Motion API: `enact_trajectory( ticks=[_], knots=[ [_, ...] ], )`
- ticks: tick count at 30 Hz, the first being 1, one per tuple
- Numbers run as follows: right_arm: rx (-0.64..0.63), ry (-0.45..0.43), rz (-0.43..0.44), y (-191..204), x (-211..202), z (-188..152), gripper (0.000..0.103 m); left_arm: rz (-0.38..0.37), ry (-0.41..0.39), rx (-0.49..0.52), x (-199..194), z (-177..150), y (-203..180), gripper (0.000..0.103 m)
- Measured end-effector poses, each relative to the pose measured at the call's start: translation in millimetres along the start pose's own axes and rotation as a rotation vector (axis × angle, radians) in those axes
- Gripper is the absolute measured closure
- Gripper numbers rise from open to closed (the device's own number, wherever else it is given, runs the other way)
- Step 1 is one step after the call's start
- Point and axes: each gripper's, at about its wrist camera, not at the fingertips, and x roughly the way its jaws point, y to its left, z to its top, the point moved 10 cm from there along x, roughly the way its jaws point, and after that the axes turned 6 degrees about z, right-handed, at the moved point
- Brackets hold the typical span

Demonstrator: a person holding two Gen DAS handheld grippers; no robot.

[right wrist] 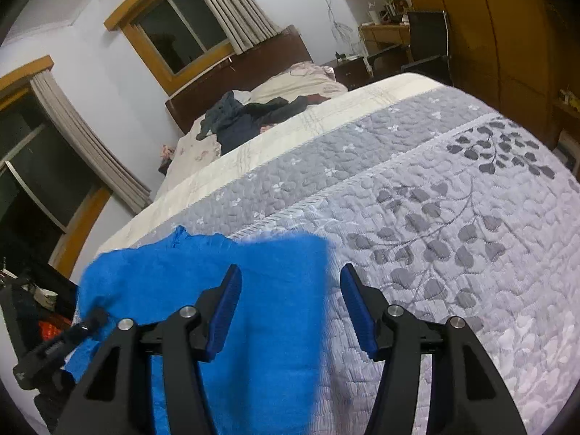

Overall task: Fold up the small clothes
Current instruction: 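Carry the held sleeve across the jacket front toward the zipper with the right tool, then lower the sleeve onto the jacket body and open the right tool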

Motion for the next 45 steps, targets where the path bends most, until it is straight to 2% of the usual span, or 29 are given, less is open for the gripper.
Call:
enact_trajectory(
  ticks=[3, 4, 10, 14, 18, 19, 21, 22, 24, 27, 29, 31, 33, 36, 40, 42, 45],
  knots=[
    [0.016, 0.031, 0.06, 6, 7, -5, 0.042, 0.045, -0.052, -0.019, -18, 12, 26, 0.094],
    [0.025, 0.049, 0.104, 11, 11, -8, 0.041, 0.056, -0.06, -0.032, -24, 13, 38, 0.094],
    [0.005, 0.165, 0.23, 43, 38, -35, 0.04, 0.128, -0.075, -0.12, -45, 15, 110, 0.094],
    [-0.033, 0.232, 0.184, 53, 64, -57, 0.039, 0.178, -0.059, -0.169, -48, 7, 155, 0.094],
    [-0.062, 0.304, 0.132, 57, 87, -82, 0.04, 0.198, 0.0, -0.209, -38, -10, 191, 0.093],
    [-0.069, 0.319, 0.11, 56, 92, -88, 0.042, 0.2, 0.016, -0.216, -34, -16, 198, 0.093],
    [-0.075, 0.339, 0.109, 56, 101, -97, 0.059, 0.212, 0.056, -0.232, -22, -27, 213, 0.092],
    [-0.067, 0.349, 0.117, 56, 103, -100, 0.062, 0.213, 0.072, -0.243, -15, -30, 222, 0.091],
    [-0.056, 0.358, 0.12, 53, 104, -103, 0.065, 0.195, 0.1, -0.271, -5, -39, 230, 0.083],
    [-0.071, 0.358, 0.108, 54, 103, -104, 0.065, 0.155, 0.098, -0.285, -3, -44, 237, 0.082],
    [-0.074, 0.357, 0.101, 54, 104, -105, 0.065, 0.153, 0.098, -0.289, -7, -44, 239, 0.077],
    [-0.072, 0.354, 0.107, 54, 107, -105, 0.065, 0.159, 0.077, -0.304, -18, -40, 245, 0.072],
    [-0.072, 0.35, 0.108, 54, 106, -103, 0.059, 0.172, 0.036, -0.307, -34, -33, 251, 0.066],
    [-0.07, 0.321, 0.075, 56, 95, -93, 0.055, 0.245, -0.035, -0.284, -63, -25, 258, 0.057],
    [-0.137, 0.224, 0.04, 77, 64, -71, 0.052, 0.235, -0.071, -0.237, -81, -15, 241, 0.054],
    [-0.162, 0.212, 0.067, 96, 56, -69, 0.052, 0.202, -0.062, -0.204, -80, -11, 220, 0.053],
    [-0.214, 0.244, 0.096, 128, 58, -77, 0.052, 0.169, -0.031, -0.148, -69, -8, 189, 0.052]
  ],
)
